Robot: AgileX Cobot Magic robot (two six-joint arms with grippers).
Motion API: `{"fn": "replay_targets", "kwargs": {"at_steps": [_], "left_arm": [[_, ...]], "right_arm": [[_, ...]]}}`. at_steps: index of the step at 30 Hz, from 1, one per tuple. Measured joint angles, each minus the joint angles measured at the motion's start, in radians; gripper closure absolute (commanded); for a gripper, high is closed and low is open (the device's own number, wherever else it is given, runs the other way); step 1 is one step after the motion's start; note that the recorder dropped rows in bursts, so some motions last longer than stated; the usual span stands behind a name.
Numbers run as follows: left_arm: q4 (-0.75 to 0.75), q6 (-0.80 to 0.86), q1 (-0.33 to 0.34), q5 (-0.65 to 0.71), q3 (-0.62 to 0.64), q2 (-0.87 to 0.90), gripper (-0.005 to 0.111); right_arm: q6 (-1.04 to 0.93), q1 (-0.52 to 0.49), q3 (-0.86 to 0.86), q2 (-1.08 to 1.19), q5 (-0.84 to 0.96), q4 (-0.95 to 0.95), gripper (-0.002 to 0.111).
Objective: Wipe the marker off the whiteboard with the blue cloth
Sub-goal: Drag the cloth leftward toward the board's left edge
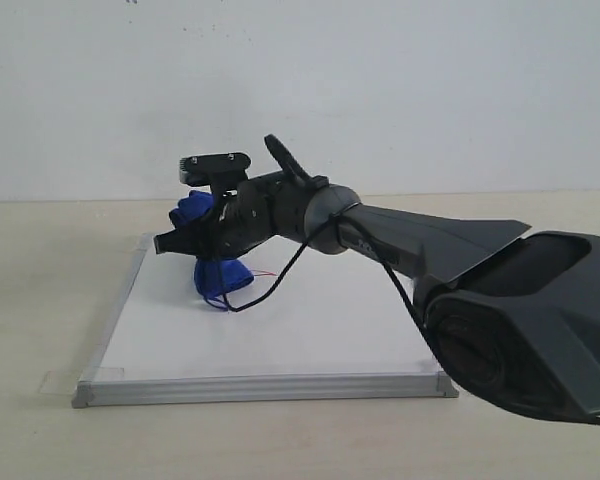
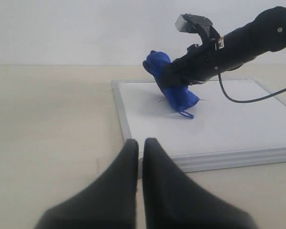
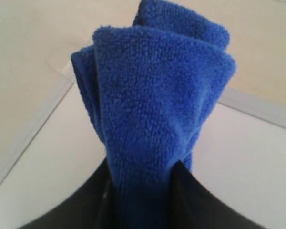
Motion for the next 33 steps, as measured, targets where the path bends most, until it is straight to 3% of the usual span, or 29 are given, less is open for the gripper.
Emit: {"fn": "replay_targets", "kwargs": {"at_steps": [9,24,33], "left_arm": [[0.0,0.0,0.0,0.0,0.0,0.0,0.103],[0.0,0.0,0.0,0.0,0.0,0.0,0.103],[0.0,0.0,0.0,0.0,0.0,0.0,0.103]], "right_arm": [[-0.052,0.042,0.002,0.037,-0.145,0.012,0.109],[-0.154,0.046,-0.013,0.061,-0.086,-0.008,0.109],[0.032,0.018,-0.022,0.058,-0.004,-0.174,0.109]]}}
